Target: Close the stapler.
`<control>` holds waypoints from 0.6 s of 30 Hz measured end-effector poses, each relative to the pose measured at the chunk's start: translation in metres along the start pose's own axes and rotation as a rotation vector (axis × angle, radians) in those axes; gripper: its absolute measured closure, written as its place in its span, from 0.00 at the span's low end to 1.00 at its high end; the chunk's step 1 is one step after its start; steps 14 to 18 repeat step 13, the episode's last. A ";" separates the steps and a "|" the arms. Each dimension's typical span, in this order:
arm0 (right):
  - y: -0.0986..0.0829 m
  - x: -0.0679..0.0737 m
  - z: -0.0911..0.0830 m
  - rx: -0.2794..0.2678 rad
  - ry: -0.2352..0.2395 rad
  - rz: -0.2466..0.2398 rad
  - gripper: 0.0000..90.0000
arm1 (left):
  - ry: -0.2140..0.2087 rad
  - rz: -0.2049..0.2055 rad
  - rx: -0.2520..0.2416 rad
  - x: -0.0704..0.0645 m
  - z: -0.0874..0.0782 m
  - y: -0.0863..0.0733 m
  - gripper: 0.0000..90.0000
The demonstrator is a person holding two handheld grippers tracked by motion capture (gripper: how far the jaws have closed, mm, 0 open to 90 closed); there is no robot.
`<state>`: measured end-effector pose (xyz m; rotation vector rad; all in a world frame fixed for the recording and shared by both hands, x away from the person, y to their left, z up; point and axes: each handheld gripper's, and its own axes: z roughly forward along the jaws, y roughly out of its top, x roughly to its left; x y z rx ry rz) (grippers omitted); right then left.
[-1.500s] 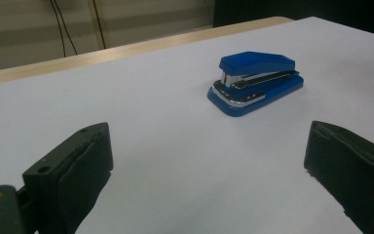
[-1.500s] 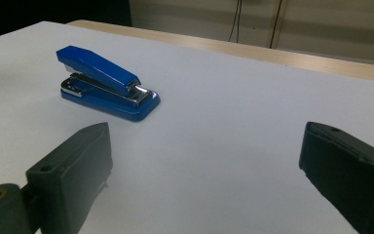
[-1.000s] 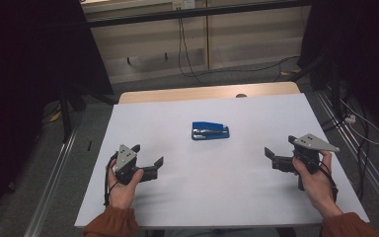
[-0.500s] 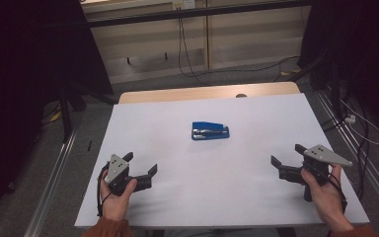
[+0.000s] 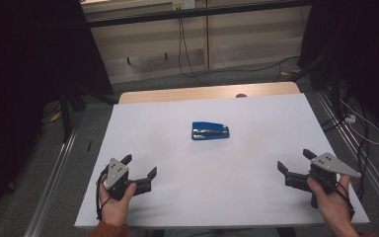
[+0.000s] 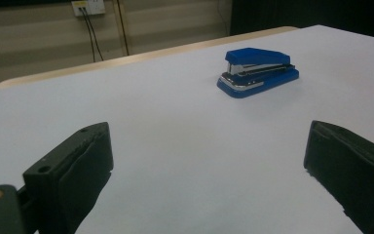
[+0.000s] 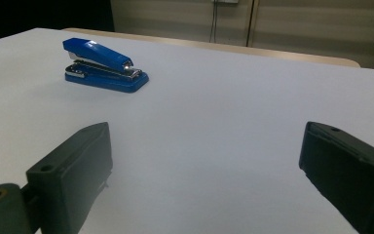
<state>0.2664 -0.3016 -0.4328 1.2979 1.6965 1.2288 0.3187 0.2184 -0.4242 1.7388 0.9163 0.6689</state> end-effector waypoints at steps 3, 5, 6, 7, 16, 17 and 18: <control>0.000 0.002 0.001 -0.005 0.003 -0.008 0.05 | -0.007 -0.004 0.006 -0.001 0.002 0.000 0.04; -0.001 0.003 0.003 0.002 0.014 -0.006 0.05 | -0.006 -0.010 0.004 0.000 0.002 0.000 0.04; -0.001 0.004 0.003 0.000 0.016 -0.008 0.05 | -0.006 -0.010 0.002 0.000 0.002 0.000 0.04; -0.001 0.004 0.003 -0.005 0.026 -0.007 0.04 | -0.008 -0.014 0.004 0.001 0.002 0.000 0.04; 0.000 0.004 0.005 -0.009 0.024 -0.009 0.04 | -0.010 -0.017 0.009 0.000 0.004 0.000 0.04; 0.000 0.004 0.005 -0.009 0.024 -0.009 0.04 | -0.010 -0.017 0.009 0.000 0.004 0.000 0.04; 0.000 0.004 0.005 -0.009 0.024 -0.009 0.04 | -0.010 -0.017 0.009 0.000 0.004 0.000 0.04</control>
